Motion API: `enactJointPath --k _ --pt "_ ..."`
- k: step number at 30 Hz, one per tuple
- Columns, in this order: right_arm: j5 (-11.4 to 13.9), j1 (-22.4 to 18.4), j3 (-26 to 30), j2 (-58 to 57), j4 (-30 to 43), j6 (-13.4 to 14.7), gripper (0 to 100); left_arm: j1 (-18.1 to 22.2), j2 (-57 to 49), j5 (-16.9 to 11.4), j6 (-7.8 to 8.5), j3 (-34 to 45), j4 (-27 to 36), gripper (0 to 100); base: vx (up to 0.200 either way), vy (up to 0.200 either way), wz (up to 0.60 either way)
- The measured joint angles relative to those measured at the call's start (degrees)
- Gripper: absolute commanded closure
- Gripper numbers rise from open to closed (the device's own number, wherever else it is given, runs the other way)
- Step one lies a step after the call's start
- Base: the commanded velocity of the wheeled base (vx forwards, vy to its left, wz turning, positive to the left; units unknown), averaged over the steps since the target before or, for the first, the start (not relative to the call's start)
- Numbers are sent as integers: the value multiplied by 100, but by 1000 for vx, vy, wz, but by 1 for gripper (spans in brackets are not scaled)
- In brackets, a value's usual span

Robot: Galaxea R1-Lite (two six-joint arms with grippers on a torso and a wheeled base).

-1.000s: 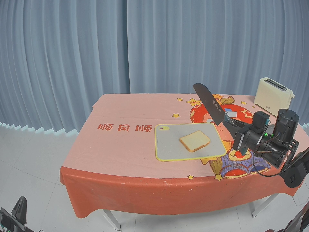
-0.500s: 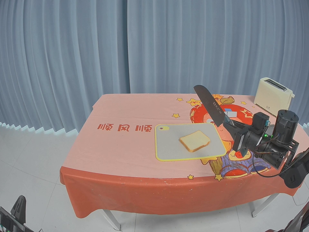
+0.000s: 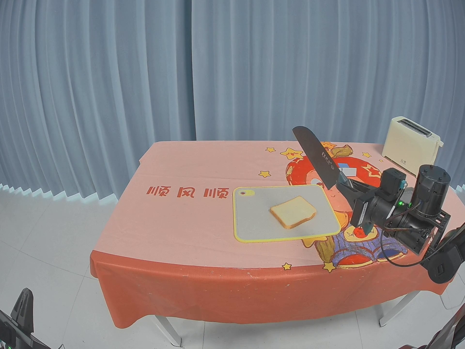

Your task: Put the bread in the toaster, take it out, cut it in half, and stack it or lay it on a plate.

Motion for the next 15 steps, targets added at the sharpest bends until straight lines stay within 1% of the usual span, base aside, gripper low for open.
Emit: enactJointPath --k 10,12,15 --pt "2 2 52 -11 -6 -41 100 2 0 -4 -13 0 -15 100 0 0 0" --pt "2 5 94 -17 -4 -41 100 2 0 -4 -17 0 -94 100 0 0 0" --pt "6 10 128 -24 -4 -69 100 2 0 -4 -28 0 -397 100 0 0 0"
